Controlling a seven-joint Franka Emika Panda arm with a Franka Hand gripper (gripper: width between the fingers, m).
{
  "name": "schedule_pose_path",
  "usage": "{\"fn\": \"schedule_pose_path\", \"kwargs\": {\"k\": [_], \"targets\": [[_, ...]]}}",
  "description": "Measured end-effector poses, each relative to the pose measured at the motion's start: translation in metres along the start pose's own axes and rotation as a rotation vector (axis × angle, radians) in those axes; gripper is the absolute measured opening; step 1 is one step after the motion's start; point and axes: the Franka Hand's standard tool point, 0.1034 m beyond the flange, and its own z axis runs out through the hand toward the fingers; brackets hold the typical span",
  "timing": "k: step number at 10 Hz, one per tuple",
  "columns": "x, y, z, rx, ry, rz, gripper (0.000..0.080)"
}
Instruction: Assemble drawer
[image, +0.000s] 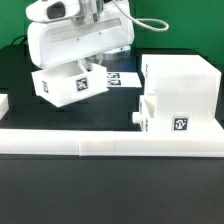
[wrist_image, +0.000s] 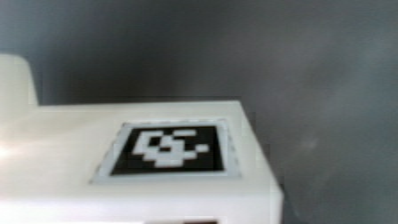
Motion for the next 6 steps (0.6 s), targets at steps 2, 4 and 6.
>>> {"fn": "schedule_pose_path", "kwargs": {"k": [2,4,6], "targets": [[0.0,0.003,0.0,0.007,-0.013,-0.142,0.0044],[-0.003,0.004,0.003,0.012,-0.016,-0.318,0.0044],[-0.002,0.009,0.009,0.001,-0.026,-0.553,0.0044]]}}
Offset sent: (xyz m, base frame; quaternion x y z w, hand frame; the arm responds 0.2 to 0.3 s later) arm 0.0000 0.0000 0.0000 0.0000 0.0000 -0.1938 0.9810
